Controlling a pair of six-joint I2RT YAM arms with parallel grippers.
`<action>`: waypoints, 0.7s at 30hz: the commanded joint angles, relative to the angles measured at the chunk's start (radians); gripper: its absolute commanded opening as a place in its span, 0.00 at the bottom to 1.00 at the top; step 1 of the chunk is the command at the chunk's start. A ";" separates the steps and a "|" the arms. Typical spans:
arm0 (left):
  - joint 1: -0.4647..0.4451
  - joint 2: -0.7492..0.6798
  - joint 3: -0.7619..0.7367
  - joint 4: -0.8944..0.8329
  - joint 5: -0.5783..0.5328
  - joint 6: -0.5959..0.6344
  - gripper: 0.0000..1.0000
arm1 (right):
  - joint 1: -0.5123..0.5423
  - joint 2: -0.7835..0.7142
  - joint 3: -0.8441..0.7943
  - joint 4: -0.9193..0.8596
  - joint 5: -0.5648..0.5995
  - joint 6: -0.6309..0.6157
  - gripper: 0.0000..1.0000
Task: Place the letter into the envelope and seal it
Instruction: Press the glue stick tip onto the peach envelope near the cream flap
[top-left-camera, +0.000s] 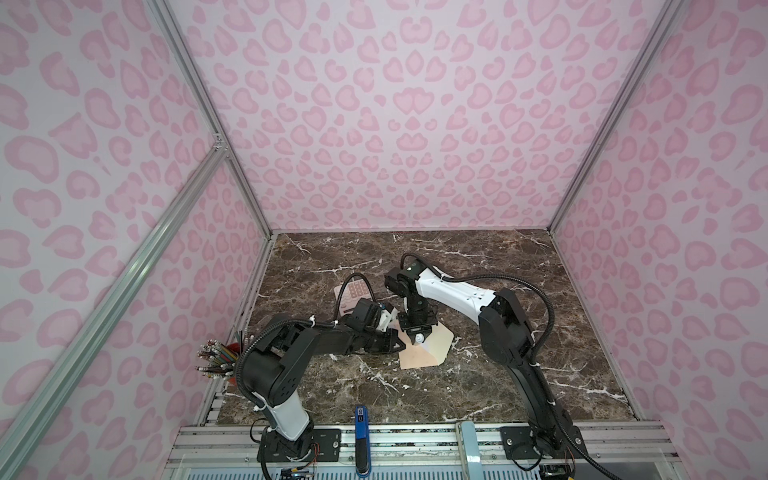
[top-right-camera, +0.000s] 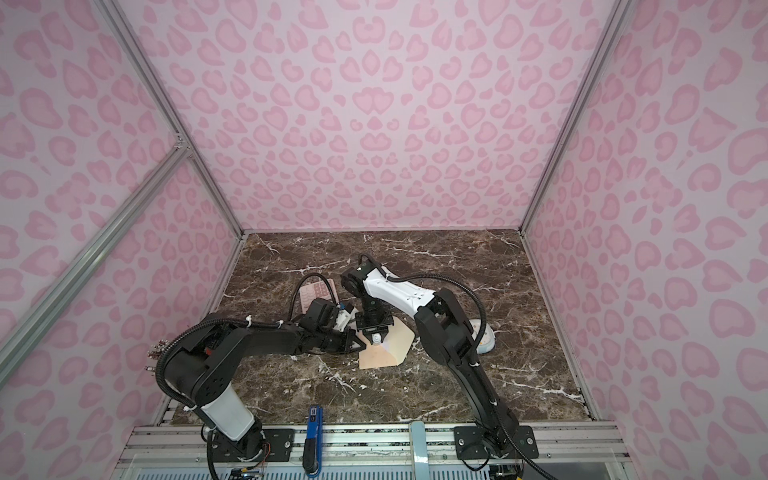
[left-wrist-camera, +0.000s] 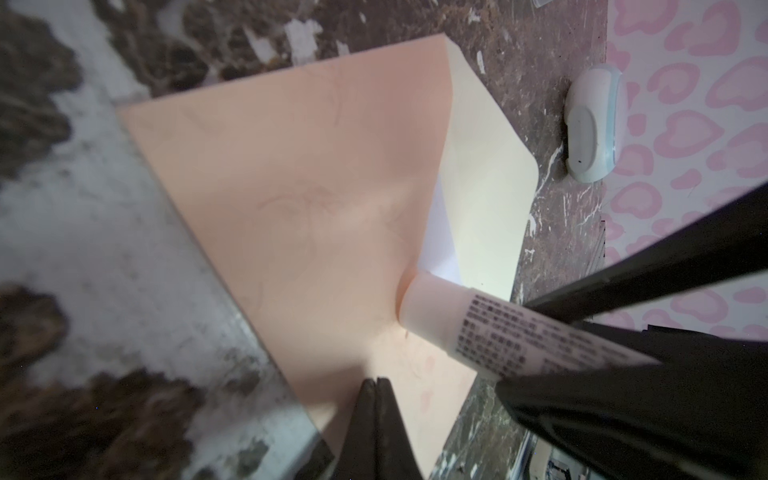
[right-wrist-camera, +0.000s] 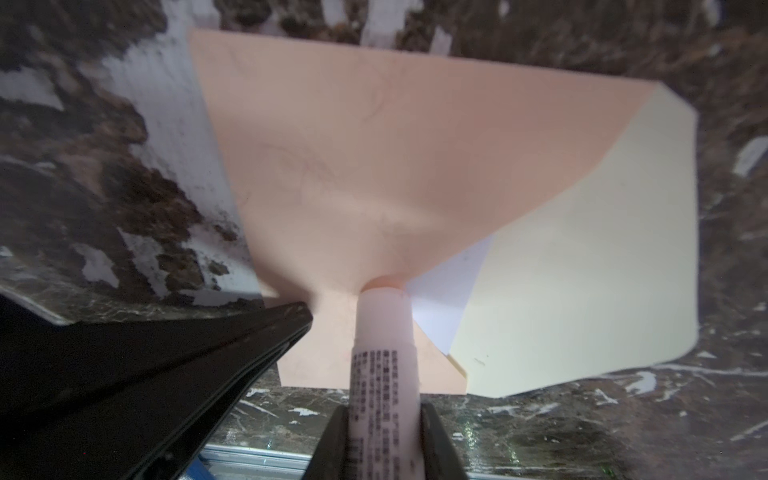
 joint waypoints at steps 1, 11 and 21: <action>0.001 0.013 0.006 -0.105 -0.063 0.013 0.04 | -0.003 -0.031 -0.010 0.008 0.026 -0.010 0.00; 0.001 0.015 0.019 -0.149 -0.084 0.021 0.04 | -0.025 -0.109 -0.079 0.043 -0.002 -0.010 0.00; 0.001 0.012 0.021 -0.159 -0.093 0.027 0.04 | -0.010 -0.100 -0.059 0.058 -0.031 -0.004 0.00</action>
